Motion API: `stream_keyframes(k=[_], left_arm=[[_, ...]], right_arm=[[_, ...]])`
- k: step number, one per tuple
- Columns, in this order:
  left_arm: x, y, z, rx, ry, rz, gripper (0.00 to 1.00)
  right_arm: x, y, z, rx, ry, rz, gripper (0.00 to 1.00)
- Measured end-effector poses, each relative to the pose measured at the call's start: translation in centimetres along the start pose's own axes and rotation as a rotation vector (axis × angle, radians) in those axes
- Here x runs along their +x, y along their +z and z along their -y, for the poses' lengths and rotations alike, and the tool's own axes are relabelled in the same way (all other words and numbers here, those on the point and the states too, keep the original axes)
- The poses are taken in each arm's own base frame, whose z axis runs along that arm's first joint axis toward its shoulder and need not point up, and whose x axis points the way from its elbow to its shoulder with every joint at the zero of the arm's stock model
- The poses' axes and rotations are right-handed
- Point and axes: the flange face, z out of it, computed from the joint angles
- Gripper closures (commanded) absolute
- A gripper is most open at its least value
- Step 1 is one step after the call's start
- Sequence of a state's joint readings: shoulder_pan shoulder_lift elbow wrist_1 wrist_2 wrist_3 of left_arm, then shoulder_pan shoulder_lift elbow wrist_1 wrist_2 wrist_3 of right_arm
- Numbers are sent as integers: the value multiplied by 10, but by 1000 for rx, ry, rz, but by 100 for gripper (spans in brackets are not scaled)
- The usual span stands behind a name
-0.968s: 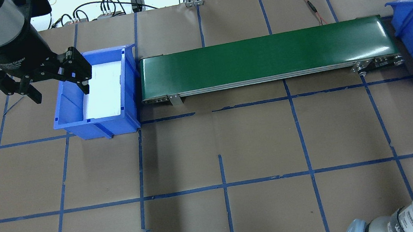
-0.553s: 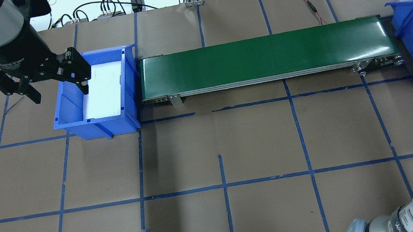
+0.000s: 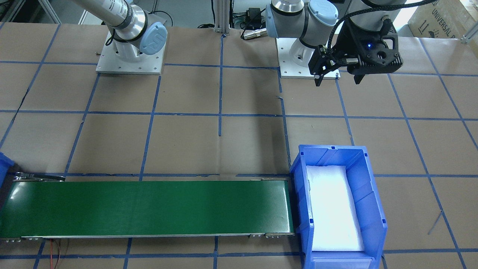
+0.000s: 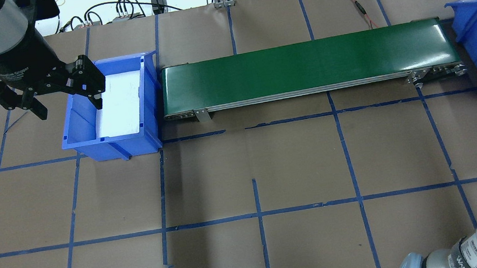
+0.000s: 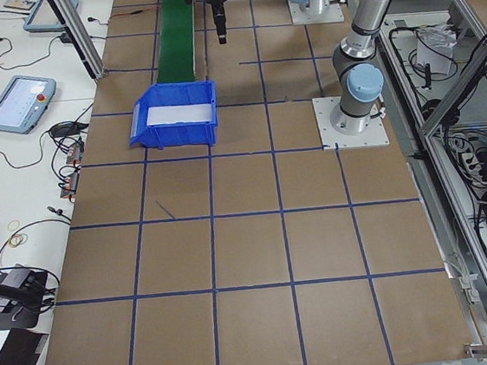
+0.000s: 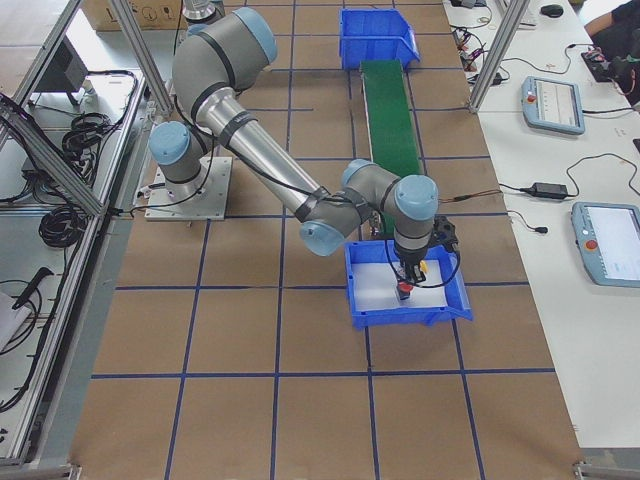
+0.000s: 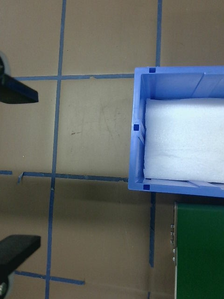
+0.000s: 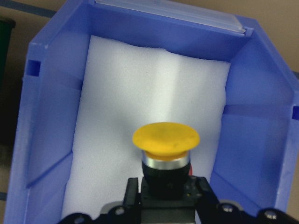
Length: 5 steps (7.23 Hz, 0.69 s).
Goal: Transport two buttons from left to right
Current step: 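Lower the yellow button beside the red one and open the right gripper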
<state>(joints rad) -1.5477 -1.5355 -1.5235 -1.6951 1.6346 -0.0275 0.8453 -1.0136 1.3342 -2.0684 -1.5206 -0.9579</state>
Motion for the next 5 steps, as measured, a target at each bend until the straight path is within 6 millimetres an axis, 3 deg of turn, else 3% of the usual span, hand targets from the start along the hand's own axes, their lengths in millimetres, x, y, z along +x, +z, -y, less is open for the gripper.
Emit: stream_keyframes(k=[4, 5], left_arm=[[0, 1, 0, -1, 0, 1, 0], [0, 1, 0, -1, 0, 0, 0]], right_arm=[[4, 17, 2, -8, -30, 13, 62], [4, 20, 2, -10, -32, 16, 62]])
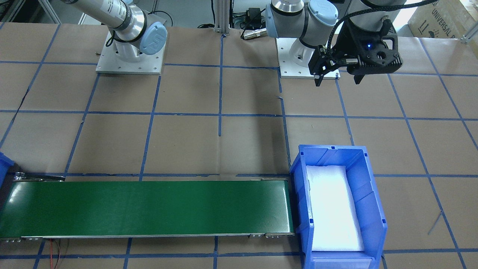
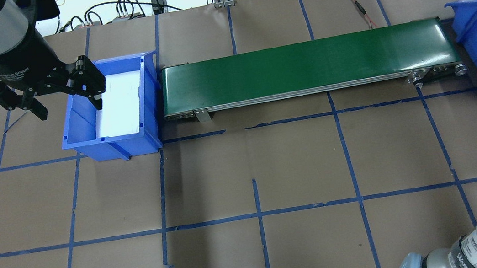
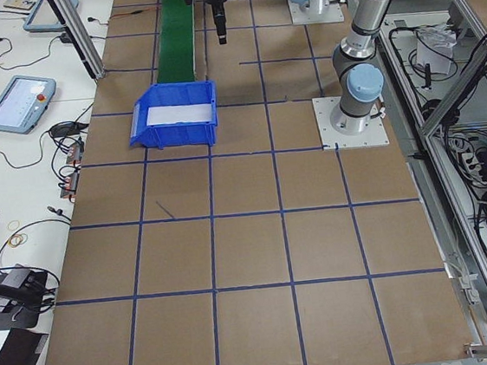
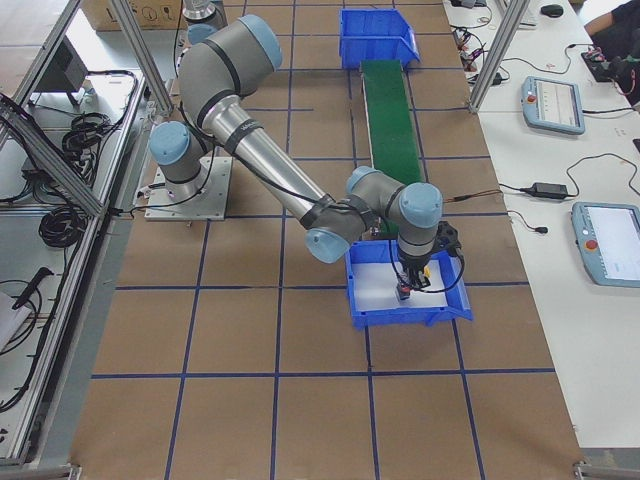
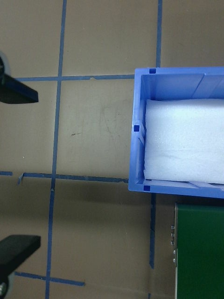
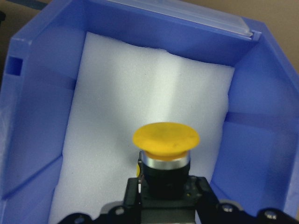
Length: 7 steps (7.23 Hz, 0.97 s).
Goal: Transport two buttons from left to right
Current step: 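Lower the yellow button beside the red one and open the right gripper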
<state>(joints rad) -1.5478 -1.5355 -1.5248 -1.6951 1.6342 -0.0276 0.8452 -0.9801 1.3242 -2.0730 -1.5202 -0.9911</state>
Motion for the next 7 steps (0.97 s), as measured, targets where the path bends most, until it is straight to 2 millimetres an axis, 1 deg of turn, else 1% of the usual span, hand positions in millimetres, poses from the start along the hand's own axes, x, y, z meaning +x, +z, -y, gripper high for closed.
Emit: stream_keyframes(k=[1, 2, 3, 4, 5, 7], left_arm=[[0, 0, 0, 0, -1, -2, 0], [0, 0, 0, -1, -2, -4, 0], [1, 1, 0, -1, -3, -5, 0], [1, 1, 0, -1, -3, -5, 0], [1, 1, 0, -2, -3, -5, 0], [0, 1, 0, -2, -3, -4, 0]], right_arm=[[0, 2, 0, 0, -1, 0, 61], [2, 5, 1, 4, -3, -6, 52], [3, 7, 1, 7, -6, -11, 51], [4, 7, 2, 9, -9, -15, 21], [4, 7, 3, 12, -12, -15, 15], [5, 9, 4, 17, -22, -14, 13]])
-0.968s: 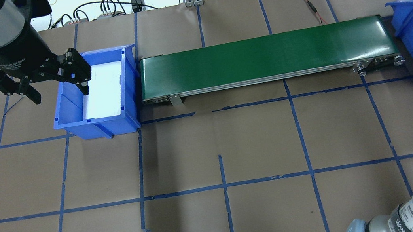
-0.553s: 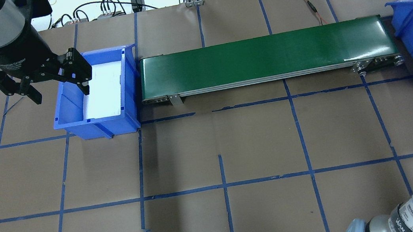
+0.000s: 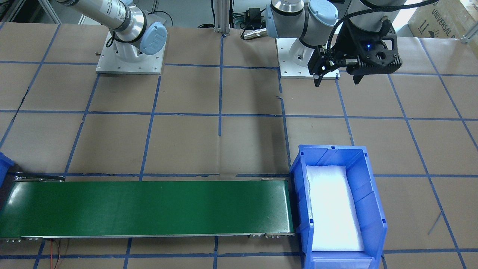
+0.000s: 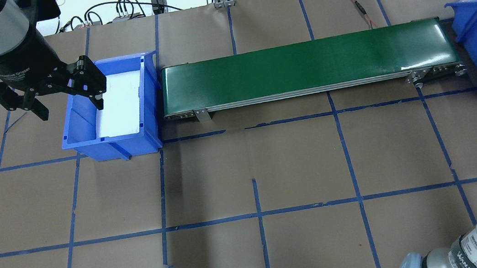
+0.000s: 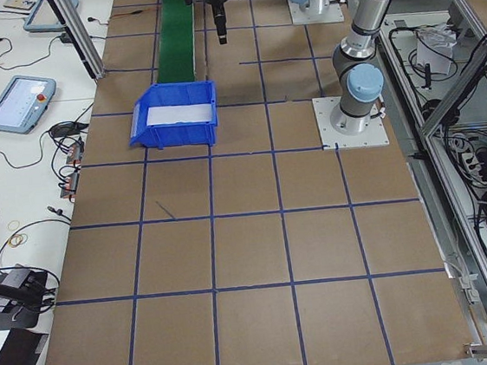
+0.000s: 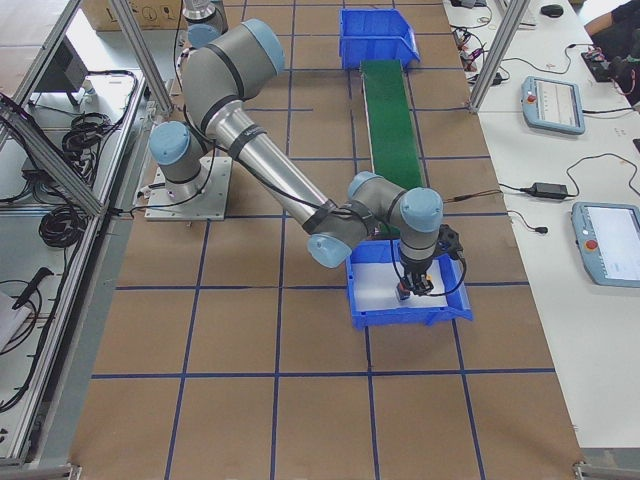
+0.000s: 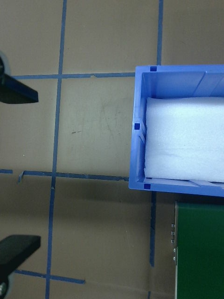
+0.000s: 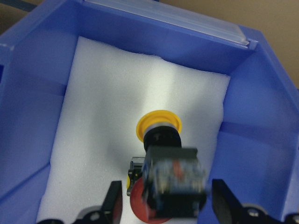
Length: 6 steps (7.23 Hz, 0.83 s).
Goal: Transport two buttons from left to right
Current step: 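Lower the yellow button beside the red one and open the right gripper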
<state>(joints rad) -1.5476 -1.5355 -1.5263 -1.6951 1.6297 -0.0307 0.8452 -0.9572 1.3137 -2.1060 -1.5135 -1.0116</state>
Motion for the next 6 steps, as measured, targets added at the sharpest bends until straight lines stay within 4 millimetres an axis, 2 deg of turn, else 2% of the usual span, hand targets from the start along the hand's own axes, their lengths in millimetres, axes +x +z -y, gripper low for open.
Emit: stream_keyframes(k=[3, 4, 6], left_arm=[[0, 0, 0, 0, 0, 0, 0], [0, 0, 0, 0, 0, 1, 0], [0, -1, 0, 1, 0, 3, 0]], right_arm=[[-1, -3, 0, 1, -2, 0, 7], [-3, -18, -1, 0, -2, 0, 1], [-27, -80, -3, -17, -10, 29, 0]])
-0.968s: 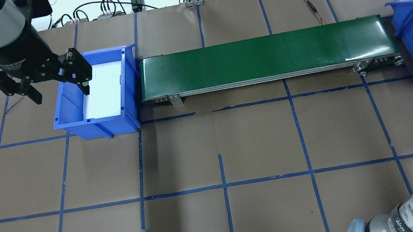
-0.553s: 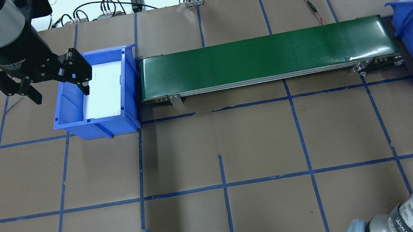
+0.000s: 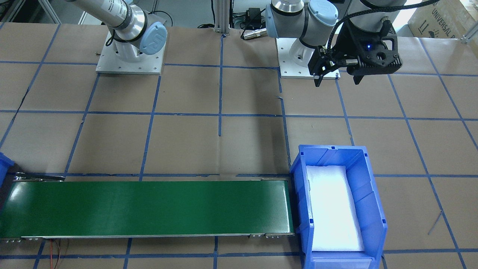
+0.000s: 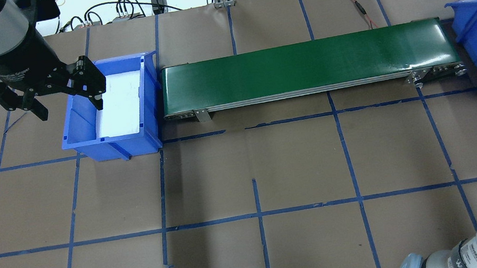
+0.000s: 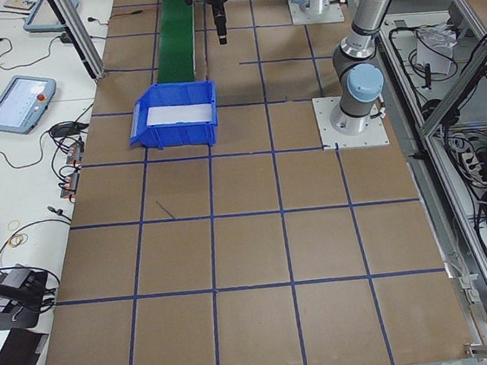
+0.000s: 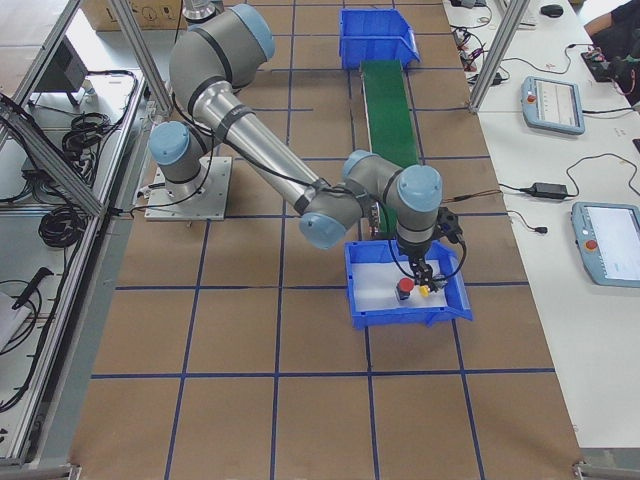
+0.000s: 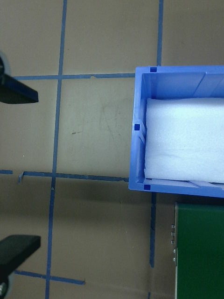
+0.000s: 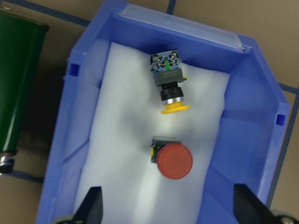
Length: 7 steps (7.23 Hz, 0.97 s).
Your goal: Transport two buttons from left to right
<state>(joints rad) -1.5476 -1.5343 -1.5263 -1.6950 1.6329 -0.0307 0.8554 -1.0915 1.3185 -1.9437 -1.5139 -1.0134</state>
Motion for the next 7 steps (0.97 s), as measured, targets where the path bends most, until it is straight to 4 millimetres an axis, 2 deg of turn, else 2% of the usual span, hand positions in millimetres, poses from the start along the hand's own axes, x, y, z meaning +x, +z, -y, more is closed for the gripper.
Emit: stream_keyframes(k=[1, 3, 4, 7], left_arm=[[0, 0, 0, 0, 0, 1, 0], [0, 0, 0, 0, -1, 2, 0], [-1, 0, 0, 0, -1, 3, 0], [-1, 0, 0, 0, -1, 5, 0]], right_arm=[[-25, -33, 1, -20, -13, 36, 0], [-102, -94, 11, -61, -64, 100, 0], [-142, -109, 13, -83, -73, 131, 0], [-260, -129, 25, -116, -40, 157, 0]])
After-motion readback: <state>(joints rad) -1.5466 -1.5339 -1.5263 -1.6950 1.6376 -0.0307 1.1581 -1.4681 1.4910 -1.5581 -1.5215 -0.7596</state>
